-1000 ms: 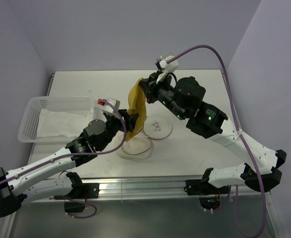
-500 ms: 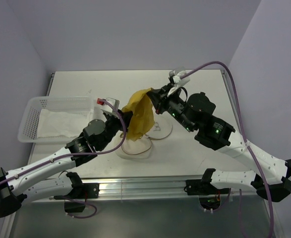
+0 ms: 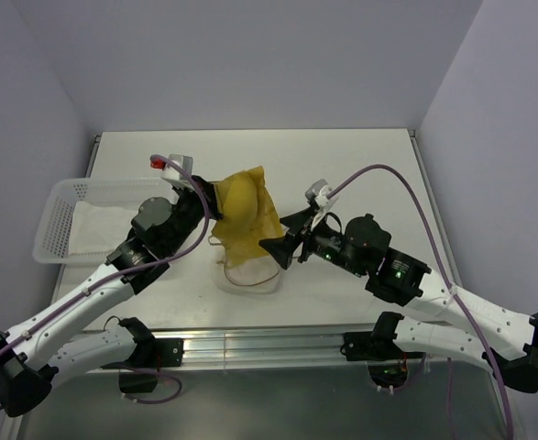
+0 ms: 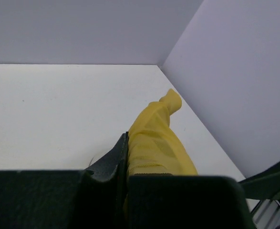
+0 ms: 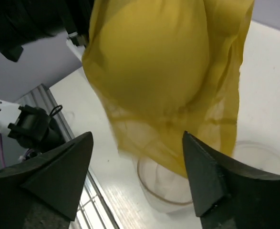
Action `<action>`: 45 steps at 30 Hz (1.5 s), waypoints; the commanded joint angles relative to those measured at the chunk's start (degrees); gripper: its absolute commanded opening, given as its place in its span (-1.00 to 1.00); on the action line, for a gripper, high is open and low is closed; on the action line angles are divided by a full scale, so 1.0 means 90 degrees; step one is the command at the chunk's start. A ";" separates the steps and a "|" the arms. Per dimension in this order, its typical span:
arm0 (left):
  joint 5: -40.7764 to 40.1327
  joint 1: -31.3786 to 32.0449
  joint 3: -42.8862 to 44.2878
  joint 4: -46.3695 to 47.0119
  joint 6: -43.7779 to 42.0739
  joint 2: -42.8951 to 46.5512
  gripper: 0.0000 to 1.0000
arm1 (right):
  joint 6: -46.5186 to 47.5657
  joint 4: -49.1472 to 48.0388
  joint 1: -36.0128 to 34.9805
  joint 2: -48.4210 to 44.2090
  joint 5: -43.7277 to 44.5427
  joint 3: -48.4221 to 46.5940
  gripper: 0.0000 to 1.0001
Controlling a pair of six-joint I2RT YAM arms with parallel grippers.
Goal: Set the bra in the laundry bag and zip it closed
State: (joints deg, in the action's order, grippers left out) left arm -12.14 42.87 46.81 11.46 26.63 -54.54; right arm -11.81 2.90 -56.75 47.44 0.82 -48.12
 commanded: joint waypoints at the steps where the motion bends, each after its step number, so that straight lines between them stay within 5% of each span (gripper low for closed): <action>1: 0.0489 -0.0008 0.0336 0.0113 0.0049 0.0162 -1.00 | 0.0013 -0.0078 -0.0032 -0.0320 -0.0033 -0.0053 0.70; 7: 0.1075 0.0002 0.0795 -0.0725 -0.0273 0.0289 -1.00 | 0.0580 -0.0087 0.0513 -0.0066 -0.0002 -0.0717 0.83; 12: 0.1299 0.0002 0.1176 -0.1887 -0.0556 0.0465 -0.99 | 0.0667 -0.0011 0.1675 0.0333 -0.2147 -0.1293 0.99; 22: 0.2208 0.0002 0.1186 -0.2006 -0.0742 0.0660 -1.00 | 0.0669 -0.0282 0.1960 0.1555 -0.4815 -0.1686 0.99; 37: 0.2531 0.0012 0.1205 -0.1586 -0.0606 0.0680 -1.00 | -0.0269 -0.1561 0.1940 0.1838 -0.5667 -0.0777 0.99; 42: 0.2638 0.0002 0.1274 -0.1596 -0.0615 0.0621 -1.00 | -0.0591 -0.2293 0.1931 0.1673 -0.5677 -0.0436 0.79; 45: 0.2561 0.0002 0.1371 -0.1781 -0.0654 0.0621 -0.98 | -0.0797 -0.2490 0.1940 0.1624 -0.5531 -0.0318 0.38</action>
State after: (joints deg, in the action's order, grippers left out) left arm 10.39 42.89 55.59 -6.79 21.21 -49.58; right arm -15.97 -13.23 -39.44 63.88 -48.84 -51.83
